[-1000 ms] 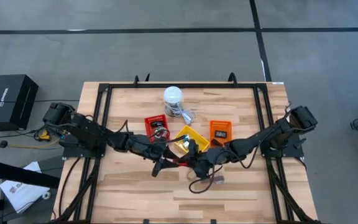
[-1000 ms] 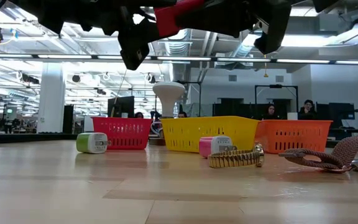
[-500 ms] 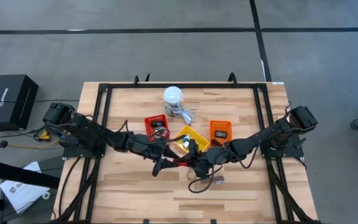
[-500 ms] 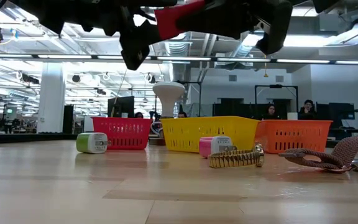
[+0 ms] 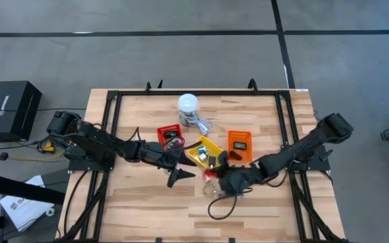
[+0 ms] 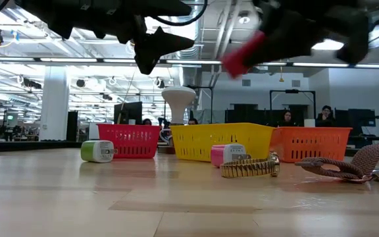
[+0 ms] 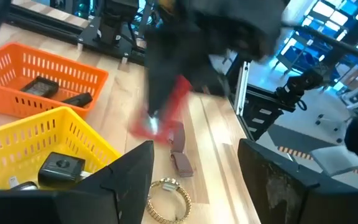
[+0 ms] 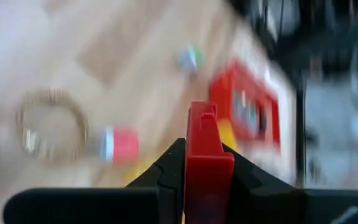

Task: Pick & Place Office items
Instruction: Put the red digital clock into the orange basket

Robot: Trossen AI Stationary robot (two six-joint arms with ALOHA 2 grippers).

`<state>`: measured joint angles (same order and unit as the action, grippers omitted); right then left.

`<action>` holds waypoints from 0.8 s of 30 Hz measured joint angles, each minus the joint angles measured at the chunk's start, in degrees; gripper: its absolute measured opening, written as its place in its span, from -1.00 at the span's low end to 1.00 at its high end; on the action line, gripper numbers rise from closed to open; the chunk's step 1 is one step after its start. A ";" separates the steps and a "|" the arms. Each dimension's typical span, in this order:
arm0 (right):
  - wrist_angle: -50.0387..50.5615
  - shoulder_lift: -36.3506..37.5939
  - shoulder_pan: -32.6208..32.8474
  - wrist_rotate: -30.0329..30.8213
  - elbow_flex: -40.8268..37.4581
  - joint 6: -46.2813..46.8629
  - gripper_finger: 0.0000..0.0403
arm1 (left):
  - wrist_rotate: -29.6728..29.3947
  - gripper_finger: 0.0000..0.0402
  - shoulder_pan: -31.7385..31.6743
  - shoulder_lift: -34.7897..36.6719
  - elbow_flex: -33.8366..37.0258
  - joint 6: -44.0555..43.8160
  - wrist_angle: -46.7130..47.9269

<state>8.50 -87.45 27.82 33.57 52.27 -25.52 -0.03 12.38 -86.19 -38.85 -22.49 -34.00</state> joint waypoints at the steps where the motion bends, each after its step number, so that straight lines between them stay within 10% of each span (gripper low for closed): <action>1: 5.17 1.85 0.03 1.23 0.00 3.90 -0.72 | 0.00 0.14 0.00 0.00 0.00 0.18 0.01; 8: 33.91 14.22 -4.21 2.60 -1.19 34.68 -0.72 | 0.02 0.10 0.00 0.00 0.00 0.19 0.04; 24: 28.51 12.81 -18.61 -1.51 -11.63 54.46 -0.71 | 0.07 -0.01 0.00 0.00 0.00 0.19 0.70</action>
<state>37.01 -74.64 9.22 32.07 40.64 28.94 0.03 12.38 -86.19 -38.85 -22.31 -33.30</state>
